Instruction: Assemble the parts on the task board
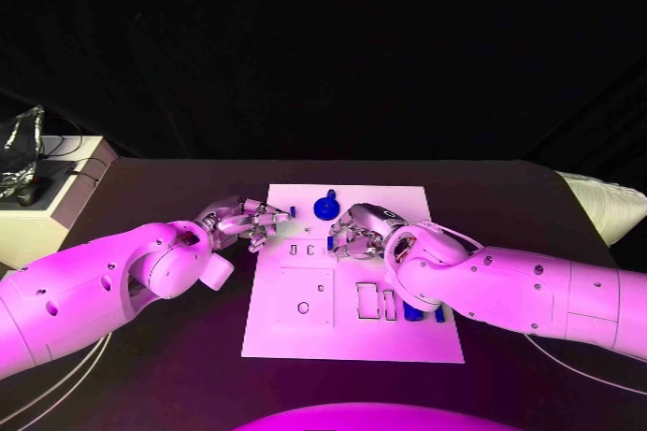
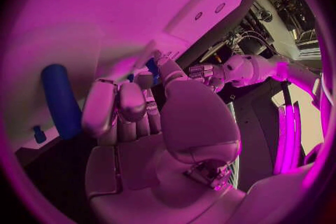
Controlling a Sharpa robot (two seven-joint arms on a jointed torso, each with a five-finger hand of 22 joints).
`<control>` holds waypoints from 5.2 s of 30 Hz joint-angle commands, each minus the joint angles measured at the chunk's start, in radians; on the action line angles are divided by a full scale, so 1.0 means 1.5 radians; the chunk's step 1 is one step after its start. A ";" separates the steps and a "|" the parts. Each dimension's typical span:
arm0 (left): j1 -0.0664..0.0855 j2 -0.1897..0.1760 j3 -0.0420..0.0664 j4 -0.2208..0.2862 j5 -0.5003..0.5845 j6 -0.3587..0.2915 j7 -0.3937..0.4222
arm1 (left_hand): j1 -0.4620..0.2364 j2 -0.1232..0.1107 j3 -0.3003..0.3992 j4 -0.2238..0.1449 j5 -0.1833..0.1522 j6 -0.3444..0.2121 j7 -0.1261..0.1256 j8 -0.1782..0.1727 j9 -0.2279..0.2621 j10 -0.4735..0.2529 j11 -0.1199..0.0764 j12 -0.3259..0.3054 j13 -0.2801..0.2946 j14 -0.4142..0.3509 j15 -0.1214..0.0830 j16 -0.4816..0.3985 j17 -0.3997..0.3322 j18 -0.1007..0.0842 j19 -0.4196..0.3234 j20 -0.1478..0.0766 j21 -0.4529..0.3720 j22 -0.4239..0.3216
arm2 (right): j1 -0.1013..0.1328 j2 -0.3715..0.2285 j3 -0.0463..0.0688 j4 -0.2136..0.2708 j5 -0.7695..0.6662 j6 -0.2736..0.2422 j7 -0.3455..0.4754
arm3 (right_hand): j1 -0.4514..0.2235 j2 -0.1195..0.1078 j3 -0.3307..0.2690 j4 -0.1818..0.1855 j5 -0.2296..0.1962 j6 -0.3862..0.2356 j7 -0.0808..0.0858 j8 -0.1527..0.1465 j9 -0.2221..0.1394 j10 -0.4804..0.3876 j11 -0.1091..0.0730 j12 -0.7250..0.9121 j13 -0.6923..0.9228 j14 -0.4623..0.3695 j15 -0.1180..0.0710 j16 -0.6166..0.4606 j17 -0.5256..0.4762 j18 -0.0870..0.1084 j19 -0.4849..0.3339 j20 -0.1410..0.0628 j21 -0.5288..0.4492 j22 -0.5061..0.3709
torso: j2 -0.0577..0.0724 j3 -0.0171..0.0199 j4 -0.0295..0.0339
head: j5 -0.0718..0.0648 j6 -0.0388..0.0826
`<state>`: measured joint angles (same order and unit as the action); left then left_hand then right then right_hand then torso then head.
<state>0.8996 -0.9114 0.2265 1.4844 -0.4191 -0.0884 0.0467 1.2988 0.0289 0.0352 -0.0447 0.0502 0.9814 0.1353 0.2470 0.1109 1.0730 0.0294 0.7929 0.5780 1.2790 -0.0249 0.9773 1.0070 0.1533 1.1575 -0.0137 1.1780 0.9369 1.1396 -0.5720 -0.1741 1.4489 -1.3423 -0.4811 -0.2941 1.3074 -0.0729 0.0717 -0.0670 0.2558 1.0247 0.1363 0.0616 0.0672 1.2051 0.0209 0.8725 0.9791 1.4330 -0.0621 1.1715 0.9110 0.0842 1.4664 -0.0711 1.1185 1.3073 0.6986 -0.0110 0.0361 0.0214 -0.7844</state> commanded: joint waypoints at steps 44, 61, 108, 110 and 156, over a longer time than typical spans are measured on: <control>0.110 0.070 -0.025 -0.007 -0.250 0.117 -0.360 | -0.176 -0.100 0.232 0.121 0.000 -0.001 -0.020 0.043 0.073 0.066 -0.017 0.079 0.089 0.103 -0.018 0.168 0.139 -0.024 0.100 -0.018 0.080 0.137 | 0.088 -0.168 0.011 -0.006 0.543 0.015 0.314 | -0.046 0.032 -0.094 0.031 0.057 0.023 -0.017 0.050 0.082 -0.010 -0.012 0.012 -0.003 0.003 -0.004 0.000 0.009 0.000 0.051 -0.007 0.011 0.106 | -0.022 0.0178 -0.0087 | 0.008 0.004; 0.179 0.196 -0.103 -0.102 -0.334 0.179 -0.416 | -0.188 -0.078 0.115 0.172 0.001 -0.047 -0.037 0.136 0.237 0.073 -0.026 0.076 0.087 0.105 -0.025 0.173 0.147 -0.027 0.109 -0.021 0.080 0.164 | 0.089 -0.166 0.011 -0.037 0.526 0.022 0.297 | -0.055 0.035 -0.098 0.024 0.071 0.014 -0.016 0.035 0.136 -0.007 -0.011 0.012 0.008 0.004 -0.003 -0.001 0.009 0.000 0.051 -0.007 0.011 0.105 | -0.029 0.0215 -0.0135 | 0.010 -0.001; 0.188 0.269 -0.118 -0.184 -0.320 0.245 -0.429 | -0.172 -0.042 0.150 0.110 0.000 -0.069 -0.033 0.151 0.269 0.057 -0.023 0.077 0.094 0.099 -0.023 0.161 0.138 -0.028 0.106 -0.022 0.054 0.180 | 0.088 -0.160 0.011 -0.041 0.503 0.031 0.287 | -0.051 0.038 -0.096 0.021 0.062 0.016 -0.015 0.023 0.140 -0.006 -0.011 0.006 0.007 0.003 -0.003 -0.005 0.006 0.001 0.050 -0.006 0.007 0.105 | -0.028 0.0200 -0.0130 | 0.009 -0.015; 0.188 0.270 -0.118 -0.185 -0.318 0.242 -0.428 | -0.174 -0.045 0.151 0.109 0.000 -0.068 -0.033 0.152 0.270 0.057 -0.023 0.077 0.094 0.099 -0.023 0.160 0.137 -0.028 0.105 -0.022 0.052 0.180 | 0.088 -0.159 0.011 -0.041 0.501 0.031 0.287 | -0.052 0.038 -0.097 0.021 0.061 0.017 -0.015 0.022 0.139 -0.006 -0.011 0.006 0.006 0.003 -0.003 -0.005 0.005 0.001 0.050 -0.006 0.007 0.104 | -0.028 0.0204 -0.0127 | 0.009 -0.016; 0.187 0.279 -0.119 -0.205 -0.287 0.245 -0.420 | -0.155 -0.036 0.137 0.091 0.000 -0.068 -0.034 0.155 0.280 0.055 -0.023 0.077 0.092 0.096 -0.023 0.159 0.135 -0.029 0.107 -0.023 0.035 0.197 | 0.085 -0.145 0.011 -0.047 0.492 0.043 0.282 | -0.051 0.040 -0.097 0.018 0.055 0.019 -0.015 0.018 0.140 -0.005 -0.011 0.005 0.008 0.003 -0.003 -0.007 0.005 0.001 0.050 -0.006 0.005 0.104 | -0.028 0.0199 -0.0126 | 0.008 -0.021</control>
<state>1.1800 -0.4961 0.0485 1.1760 -0.8627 0.2649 -0.5947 1.0574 -0.0284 0.2458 0.0895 0.0541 0.8789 0.0841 0.4767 0.5289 1.1614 -0.0069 0.9138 0.7164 1.4327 -0.0607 1.2178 1.2107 0.1230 1.3169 -0.0445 1.2326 1.2316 1.2684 -0.7908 -0.1585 1.3783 -0.5958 -0.4328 0.1246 1.2316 -0.0185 -0.0740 -0.0347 0.3420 1.0481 0.1085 0.0951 0.2754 1.1965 0.0086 0.8831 0.9899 1.4367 -0.0623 1.1675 0.9194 0.0839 1.4643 -0.0765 1.1313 1.3076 0.6562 0.0190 0.0170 0.0337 -0.8164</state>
